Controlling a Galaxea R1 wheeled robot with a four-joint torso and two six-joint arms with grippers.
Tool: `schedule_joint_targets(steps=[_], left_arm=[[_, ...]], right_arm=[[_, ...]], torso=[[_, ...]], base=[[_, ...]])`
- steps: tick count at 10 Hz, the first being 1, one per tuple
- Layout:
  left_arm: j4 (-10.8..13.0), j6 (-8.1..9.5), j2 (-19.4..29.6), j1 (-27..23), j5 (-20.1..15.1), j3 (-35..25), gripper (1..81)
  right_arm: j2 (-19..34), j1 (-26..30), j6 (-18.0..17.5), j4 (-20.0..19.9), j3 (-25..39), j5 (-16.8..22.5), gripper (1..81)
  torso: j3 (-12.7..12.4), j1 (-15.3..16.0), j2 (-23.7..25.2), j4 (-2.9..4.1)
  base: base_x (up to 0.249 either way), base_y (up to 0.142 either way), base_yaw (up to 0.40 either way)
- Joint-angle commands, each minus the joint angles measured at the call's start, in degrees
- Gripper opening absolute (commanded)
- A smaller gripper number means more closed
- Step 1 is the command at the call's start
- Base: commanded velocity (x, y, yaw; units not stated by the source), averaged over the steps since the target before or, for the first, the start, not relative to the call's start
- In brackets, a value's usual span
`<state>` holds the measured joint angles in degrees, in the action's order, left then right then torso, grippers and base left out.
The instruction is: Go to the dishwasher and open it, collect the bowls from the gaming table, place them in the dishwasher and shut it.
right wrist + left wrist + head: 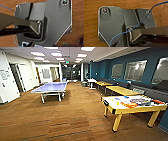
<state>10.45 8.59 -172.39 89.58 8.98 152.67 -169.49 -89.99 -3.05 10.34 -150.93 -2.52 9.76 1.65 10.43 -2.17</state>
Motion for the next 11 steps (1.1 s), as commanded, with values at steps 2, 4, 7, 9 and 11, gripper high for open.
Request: schedule_joint_targets(steps=[2, 4, 7, 9, 11], left_arm=[[0.2, -0.51, -0.2, -2.5, -2.4, -0.2, 81.1], [0.2, -0.51, -0.3, -2.6, -2.4, -0.2, 81.1], [0.4, -0.51, -0.2, -2.5, -2.5, -0.2, 81.1], [0.4, -0.51, -0.3, -2.5, -2.5, -0.2, 81.1], [0.4, -0.51, -0.3, -2.6, -2.5, -0.2, 81.1]], right_arm=[[0.0, 2.4, 0.0, -0.1, -0.5, 3.0, 81.1], [0.0, 2.3, 0.0, -0.1, -0.6, 3.0, 81.1], [-0.4, 2.4, 0.0, 0.0, -0.6, 3.0, 81.1], [-0.4, 2.5, 0.0, 0.0, -0.8, 3.0, 81.1], [-0.4, 2.6, 0.0, 0.1, -0.8, 3.0, 81.1]], torso=[[0.0, 0.0, 0.0, 0.0], [0.0, 0.0, 0.0, 0.0], [0.0, 0.0, 0.0, 0.0], [0.0, 0.0, 0.0, 0.0], [0.0, 0.0, 0.0, 0.0]], base=[[0.264, 0.0, 0.0], [0.264, 0.0, 0.0], [0.264, 0.0, 0.0], [0.251, 0.0, 0.0], [0.243, 0.0, 0.0]])
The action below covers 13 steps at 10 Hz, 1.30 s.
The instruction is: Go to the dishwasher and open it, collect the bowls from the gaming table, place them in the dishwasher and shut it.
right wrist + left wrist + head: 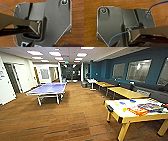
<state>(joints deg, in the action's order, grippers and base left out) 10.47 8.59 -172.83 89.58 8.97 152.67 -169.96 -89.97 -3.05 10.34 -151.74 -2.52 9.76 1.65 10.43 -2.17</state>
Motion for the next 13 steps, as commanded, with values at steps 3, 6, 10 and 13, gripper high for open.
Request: schedule_joint_targets(steps=[3, 6, 10, 13], left_arm=[[0.3, -0.51, -0.2, -2.5, -2.5, -0.2, 81.1], [0.2, -0.51, -0.2, -2.6, -2.6, -0.2, 81.1], [0.3, -0.51, -0.2, -2.6, -2.5, -0.3, 81.1], [0.3, -0.51, -0.2, -2.5, -2.5, -0.3, 81.1]], right_arm=[[-0.1, 2.8, 0.0, 0.2, 0.0, 3.0, 81.1], [-0.4, 2.9, 0.0, 0.2, 0.0, 3.0, 81.1], [-0.4, 2.8, 0.0, 0.1, 0.0, 3.0, 81.1], [-0.4, 2.9, 0.0, 0.1, -0.1, 3.0, 81.1]], torso=[[0.0, 0.0, 0.0, 0.0], [0.0, 0.1, 0.0, 0.0], [0.0, 0.1, 0.0, 0.0], [0.0, 0.0, 0.0, 0.0]], base=[[0.201, 0.0, 0.0], [0.117, 0.0, 0.0], [0.0, 0.0, 0.0], [0.0, 0.0, 0.0]])
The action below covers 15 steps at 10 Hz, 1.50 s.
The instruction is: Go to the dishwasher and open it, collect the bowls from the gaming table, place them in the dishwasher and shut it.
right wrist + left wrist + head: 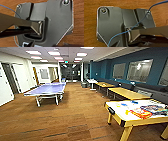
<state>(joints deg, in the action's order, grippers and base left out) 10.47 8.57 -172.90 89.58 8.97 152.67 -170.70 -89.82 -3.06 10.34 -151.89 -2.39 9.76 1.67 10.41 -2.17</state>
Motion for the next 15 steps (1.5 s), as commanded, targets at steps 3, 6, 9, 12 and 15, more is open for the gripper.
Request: schedule_joint_targets(steps=[3, 6, 9, 12, 15], left_arm=[[0.6, -0.48, 0.0, -2.7, -2.6, -0.3, 81.1], [0.8, -0.57, -0.3, -2.9, -4.2, -0.3, 81.1], [0.6, -0.66, -0.6, -2.9, -4.2, -0.3, 81.1], [0.2, -0.57, -0.4, -3.0, -4.2, -0.2, 81.1], [0.0, -0.48, -0.7, -3.0, -4.2, 0.4, 81.1]], right_arm=[[0.3, 2.8, 0.0, 0.2, 0.0, 2.8, 81.1], [0.3, 2.6, 0.0, 0.1, 0.1, 2.8, 81.1], [0.3, 2.5, 0.0, 0.2, 0.1, 2.8, 81.1], [0.1, 2.5, 0.0, 0.2, 0.1, 2.8, 81.1], [0.1, 2.4, 0.1, 0.2, -0.1, 2.8, 81.1]], torso=[[0.0, 0.0, 0.0, 0.0], [0.0, 0.0, 0.0, 0.0], [0.0, 0.0, 0.0, 0.0], [0.0, 0.0, 0.0, 0.0], [0.0, 0.0, 0.0, 0.0]], base=[[0.0, 0.0, -0.153], [0.0, 0.0, -0.394], [0.0, 0.0, -0.4], [0.0, 0.0, -0.4], [0.0, 0.0, -0.4]])
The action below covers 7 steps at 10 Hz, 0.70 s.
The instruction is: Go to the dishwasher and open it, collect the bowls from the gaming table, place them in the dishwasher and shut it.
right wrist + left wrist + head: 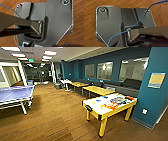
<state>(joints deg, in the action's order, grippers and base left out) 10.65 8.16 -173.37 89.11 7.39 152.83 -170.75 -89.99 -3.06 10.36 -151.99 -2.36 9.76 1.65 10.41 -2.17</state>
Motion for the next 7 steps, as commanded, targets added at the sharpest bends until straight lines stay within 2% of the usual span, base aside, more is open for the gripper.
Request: schedule_joint_targets(steps=[1, 7], left_arm=[[-0.1, -0.07, -0.2, -2.6, -2.6, 0.3, 81.1], [-0.1, -0.07, -0.2, -2.7, -2.6, 0.3, 81.1]], right_arm=[[0.0, 2.6, 0.0, 0.2, -0.1, 2.8, 81.1], [-0.1, 2.8, 0.0, 0.2, -0.5, 2.8, 81.1]], torso=[[0.0, 0.0, 0.0, 0.0], [0.0, 0.0, 0.0, 0.0]], base=[[0.0, 0.0, -0.4], [0.0, 0.0, -0.4]])
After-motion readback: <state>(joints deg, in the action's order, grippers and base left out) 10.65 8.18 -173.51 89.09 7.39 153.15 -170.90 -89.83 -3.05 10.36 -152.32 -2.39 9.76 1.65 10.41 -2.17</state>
